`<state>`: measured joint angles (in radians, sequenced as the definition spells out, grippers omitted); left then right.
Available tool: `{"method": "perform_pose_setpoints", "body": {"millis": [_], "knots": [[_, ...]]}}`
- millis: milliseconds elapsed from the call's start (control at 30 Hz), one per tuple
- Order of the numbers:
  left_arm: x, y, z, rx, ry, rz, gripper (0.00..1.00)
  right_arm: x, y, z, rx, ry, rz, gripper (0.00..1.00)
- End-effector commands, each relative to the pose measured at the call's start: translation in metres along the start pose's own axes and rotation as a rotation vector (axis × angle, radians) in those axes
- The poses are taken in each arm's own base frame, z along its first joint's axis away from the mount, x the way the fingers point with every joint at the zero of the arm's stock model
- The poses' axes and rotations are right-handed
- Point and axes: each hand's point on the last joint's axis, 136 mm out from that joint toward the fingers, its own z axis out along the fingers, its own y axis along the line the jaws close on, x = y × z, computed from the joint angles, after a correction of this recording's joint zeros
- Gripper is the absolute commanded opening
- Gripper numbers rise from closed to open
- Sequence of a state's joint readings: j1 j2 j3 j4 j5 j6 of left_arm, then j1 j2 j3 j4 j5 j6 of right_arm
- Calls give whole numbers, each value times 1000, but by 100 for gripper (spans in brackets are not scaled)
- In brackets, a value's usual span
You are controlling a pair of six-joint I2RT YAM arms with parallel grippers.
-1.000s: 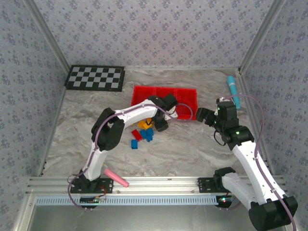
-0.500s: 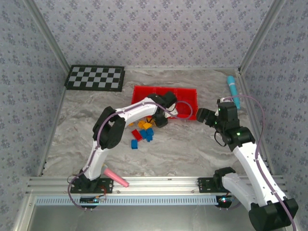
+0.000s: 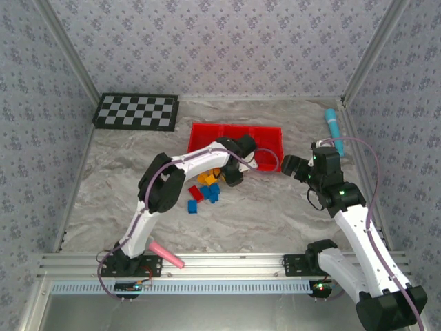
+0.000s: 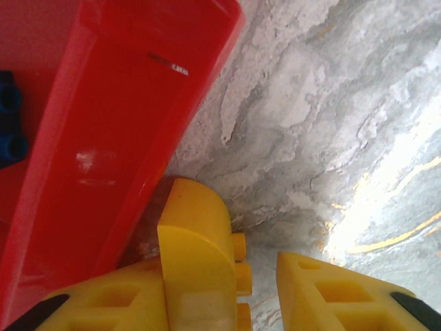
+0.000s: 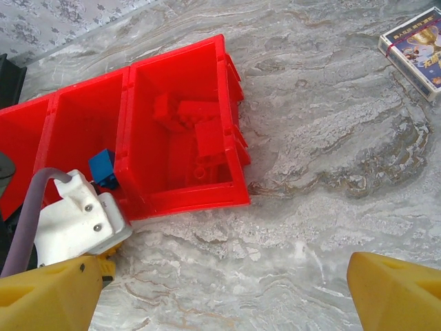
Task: Sort the legos into containers by color
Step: Pick up the lego from the center of the table.
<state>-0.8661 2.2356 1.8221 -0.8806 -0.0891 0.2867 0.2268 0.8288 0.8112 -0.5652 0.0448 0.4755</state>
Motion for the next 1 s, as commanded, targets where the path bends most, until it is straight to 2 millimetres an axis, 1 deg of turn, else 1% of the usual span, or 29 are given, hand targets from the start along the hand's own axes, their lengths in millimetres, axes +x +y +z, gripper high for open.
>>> {"method": "perform_pose_setpoints", "body": {"millis": [0, 167, 267, 400, 633, 767, 967], "knots": [[-7, -5, -2, 28, -9, -8, 36, 5, -7, -1, 21, 9, 15, 94], [-5, -1, 4, 16, 13, -21, 34, 7, -7, -1, 22, 14, 14, 94], [-3, 2, 8, 20, 23, -55, 29, 7, -8, -2, 23, 13, 17, 94], [-4, 6, 5, 26, 10, -101, 22, 7, -8, -3, 22, 10, 17, 94], [-3, 6, -3, 30, -5, -130, 15, 6, -7, -4, 22, 7, 19, 94], [-2, 0, -17, 60, -31, -149, 11, 5, -7, -4, 21, 6, 18, 94], [-6, -4, -57, 102, -107, -186, 8, 5, -7, -4, 16, 2, 21, 94]]}}
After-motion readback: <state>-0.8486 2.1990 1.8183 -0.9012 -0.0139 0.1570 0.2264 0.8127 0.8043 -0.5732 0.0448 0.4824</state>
